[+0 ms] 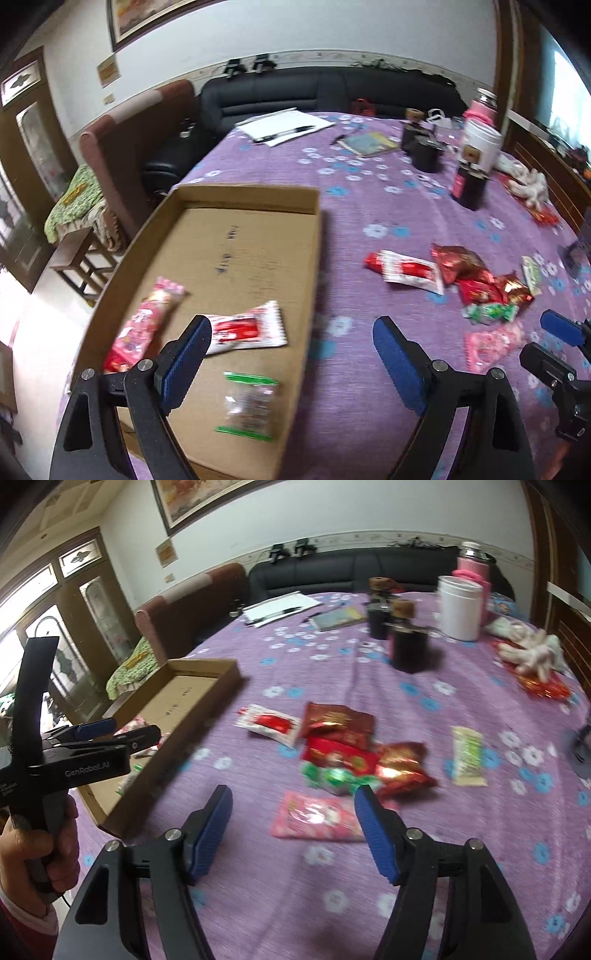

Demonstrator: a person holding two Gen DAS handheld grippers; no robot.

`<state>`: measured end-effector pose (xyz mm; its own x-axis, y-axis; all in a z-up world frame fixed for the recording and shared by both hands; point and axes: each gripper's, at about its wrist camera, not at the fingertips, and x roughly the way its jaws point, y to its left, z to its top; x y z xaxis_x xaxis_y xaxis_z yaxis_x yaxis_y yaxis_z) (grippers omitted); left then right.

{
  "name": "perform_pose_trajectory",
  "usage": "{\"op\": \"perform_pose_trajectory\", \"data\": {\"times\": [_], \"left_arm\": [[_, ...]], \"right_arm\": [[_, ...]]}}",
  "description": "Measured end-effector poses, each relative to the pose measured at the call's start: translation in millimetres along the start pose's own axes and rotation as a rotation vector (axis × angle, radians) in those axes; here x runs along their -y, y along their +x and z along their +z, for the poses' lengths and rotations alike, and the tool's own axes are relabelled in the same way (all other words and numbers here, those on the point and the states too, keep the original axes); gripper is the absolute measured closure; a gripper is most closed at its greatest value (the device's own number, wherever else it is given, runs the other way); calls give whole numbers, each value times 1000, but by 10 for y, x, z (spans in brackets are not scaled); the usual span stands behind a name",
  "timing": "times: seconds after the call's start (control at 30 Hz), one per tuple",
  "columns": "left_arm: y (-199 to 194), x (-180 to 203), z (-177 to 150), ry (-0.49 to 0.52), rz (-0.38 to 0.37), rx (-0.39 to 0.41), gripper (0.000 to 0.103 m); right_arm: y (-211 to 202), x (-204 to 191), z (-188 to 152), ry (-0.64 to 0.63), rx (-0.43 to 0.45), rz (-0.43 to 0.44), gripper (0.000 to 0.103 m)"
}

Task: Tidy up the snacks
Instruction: 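Move both open grippers back toward the remaining snacks on the table, then grasp another pink Melody packet with the left gripper while the right grasps the green-wrapped pastry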

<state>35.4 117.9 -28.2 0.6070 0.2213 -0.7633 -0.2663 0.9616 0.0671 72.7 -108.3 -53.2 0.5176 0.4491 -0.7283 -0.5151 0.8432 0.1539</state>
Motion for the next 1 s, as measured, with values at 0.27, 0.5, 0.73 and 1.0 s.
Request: {"op": "perform_pose_trajectory", "data": {"times": [0.27, 0.5, 0.73, 1.0], "left_arm": [[-27, 548, -88, 121, -110, 3, 11], [-68, 1159, -196, 299, -201, 18, 11], [78, 1494, -182, 378, -234, 5, 11], [230, 1551, -126, 419, -313, -6, 12]], "right_arm": [[-179, 470, -129, 56, 8, -83, 34], [-162, 751, -167, 63, 3, -146, 34], [-80, 962, -32, 65, 12, -185, 34], [163, 1130, 176, 71, -9, -208, 35]]}}
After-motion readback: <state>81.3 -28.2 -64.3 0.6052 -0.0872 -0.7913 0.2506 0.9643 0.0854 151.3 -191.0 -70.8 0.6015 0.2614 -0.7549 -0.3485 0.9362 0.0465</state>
